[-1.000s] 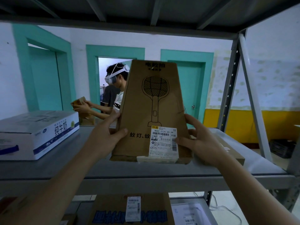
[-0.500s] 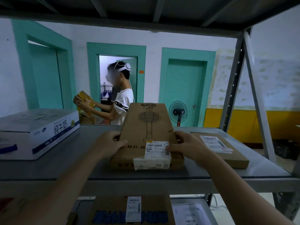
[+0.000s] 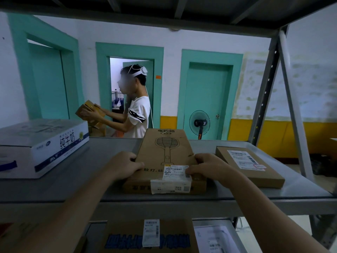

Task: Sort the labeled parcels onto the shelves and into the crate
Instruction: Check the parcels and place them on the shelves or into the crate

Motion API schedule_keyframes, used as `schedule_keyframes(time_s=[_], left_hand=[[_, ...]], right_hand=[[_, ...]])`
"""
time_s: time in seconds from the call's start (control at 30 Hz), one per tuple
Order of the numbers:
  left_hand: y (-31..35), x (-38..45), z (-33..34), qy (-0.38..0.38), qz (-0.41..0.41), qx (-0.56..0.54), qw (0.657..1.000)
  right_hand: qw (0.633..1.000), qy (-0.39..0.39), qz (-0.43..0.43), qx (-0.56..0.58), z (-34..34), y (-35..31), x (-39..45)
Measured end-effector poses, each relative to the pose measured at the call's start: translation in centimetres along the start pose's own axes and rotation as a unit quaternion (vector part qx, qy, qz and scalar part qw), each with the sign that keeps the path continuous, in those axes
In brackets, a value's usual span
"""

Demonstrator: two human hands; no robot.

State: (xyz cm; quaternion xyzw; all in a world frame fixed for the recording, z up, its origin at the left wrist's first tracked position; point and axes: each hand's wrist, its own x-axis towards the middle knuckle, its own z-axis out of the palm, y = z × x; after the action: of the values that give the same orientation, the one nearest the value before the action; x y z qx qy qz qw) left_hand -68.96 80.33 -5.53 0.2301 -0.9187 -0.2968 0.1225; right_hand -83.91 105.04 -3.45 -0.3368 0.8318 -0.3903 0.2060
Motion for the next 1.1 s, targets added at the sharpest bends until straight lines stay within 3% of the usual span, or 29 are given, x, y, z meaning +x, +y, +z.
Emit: schedule_keyframes(time_s=[0.27, 0.5, 0.8, 0.93, 1.1], left_hand=[[0.7, 0.2, -0.5, -0.001, -0.014, 0.036, 0.999], [5.6, -0.8, -1.0, 0.132, 0.046, -0.011, 0.99], [15.3, -2.9, 3.2, 0.069, 0.177, -0.07, 0.979], [18.9, -3.1, 6.1, 0.029, 0.18, -0.058, 0.981], [22.8, -2.2, 10.1, -0.001, 0.144, -0.041, 0.989]], right_hand=[[0.999, 0.03, -0.005, -0.019, 0.0, -0.4, -0.8], [0.982, 0.175, -0.033, -0.065, -2.6, -0.4, -4.7], [0.949, 0.31, -0.028, -0.056, -8.3, 2.2, -10.0], [0.939, 0.336, 0.001, -0.073, -11.1, 4.7, -10.7], [0.948, 0.311, 0.046, -0.058, -14.6, 8.8, -10.3]])
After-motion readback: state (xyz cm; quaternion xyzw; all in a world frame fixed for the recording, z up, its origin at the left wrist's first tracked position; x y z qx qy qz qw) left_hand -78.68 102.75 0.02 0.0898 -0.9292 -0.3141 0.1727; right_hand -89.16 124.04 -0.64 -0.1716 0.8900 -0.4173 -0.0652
